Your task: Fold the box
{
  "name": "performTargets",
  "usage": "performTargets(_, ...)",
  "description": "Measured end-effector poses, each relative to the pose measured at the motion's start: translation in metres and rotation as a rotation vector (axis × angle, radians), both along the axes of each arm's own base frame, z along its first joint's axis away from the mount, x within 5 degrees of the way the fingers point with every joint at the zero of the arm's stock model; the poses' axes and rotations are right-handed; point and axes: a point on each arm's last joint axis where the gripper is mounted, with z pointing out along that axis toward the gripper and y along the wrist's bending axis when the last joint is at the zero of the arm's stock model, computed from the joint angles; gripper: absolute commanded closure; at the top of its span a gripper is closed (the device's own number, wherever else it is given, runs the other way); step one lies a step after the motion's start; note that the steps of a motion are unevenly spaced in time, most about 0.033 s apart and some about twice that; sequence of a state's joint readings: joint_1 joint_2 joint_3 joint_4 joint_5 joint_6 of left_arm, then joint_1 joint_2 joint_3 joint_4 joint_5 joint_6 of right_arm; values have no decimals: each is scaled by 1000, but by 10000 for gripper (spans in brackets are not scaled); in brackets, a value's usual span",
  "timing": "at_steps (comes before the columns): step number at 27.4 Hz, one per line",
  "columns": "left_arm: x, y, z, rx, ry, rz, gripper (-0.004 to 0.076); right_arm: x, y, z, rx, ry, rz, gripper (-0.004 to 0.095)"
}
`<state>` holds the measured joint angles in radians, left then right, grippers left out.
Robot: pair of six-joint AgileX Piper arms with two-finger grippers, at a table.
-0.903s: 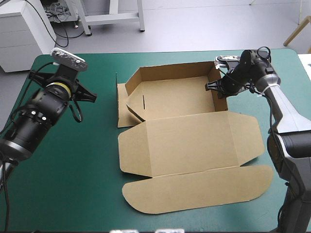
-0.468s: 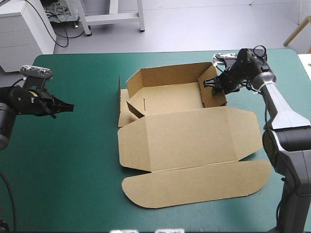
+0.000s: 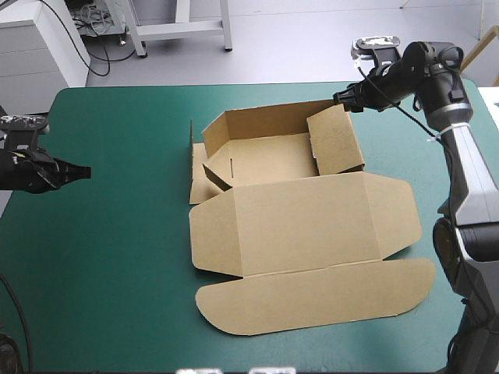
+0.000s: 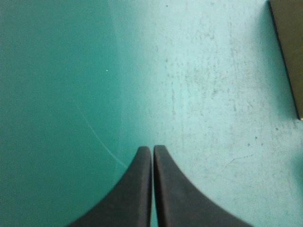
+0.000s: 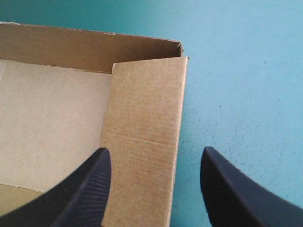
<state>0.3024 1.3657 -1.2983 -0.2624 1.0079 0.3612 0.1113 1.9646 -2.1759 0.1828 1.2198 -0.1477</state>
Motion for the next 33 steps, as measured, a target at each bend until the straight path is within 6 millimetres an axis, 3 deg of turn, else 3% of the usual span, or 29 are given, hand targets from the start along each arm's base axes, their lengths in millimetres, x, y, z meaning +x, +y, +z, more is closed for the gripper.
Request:
performTargets(5, 0, 0, -2, -21, 13, 1, 727, 0, 0, -2, -4, 9, 5, 382)
performTargets(18, -3, -1, -4, -35, 57, -11, 727, 44, 5, -94, -27, 211, 8, 382)
performTargets(24, -3, -1, -4, -35, 57, -11, 727, 50, 6, -111, -31, 248, 8, 404)
performTargets(30, -2, -3, -4, -60, 49, -13, 727, 53, 6, -121, -31, 268, 8, 634)
performTargets(33, -2, -4, -4, -64, 47, -14, 727, 54, 7, -124, -25, 275, 9, 926)
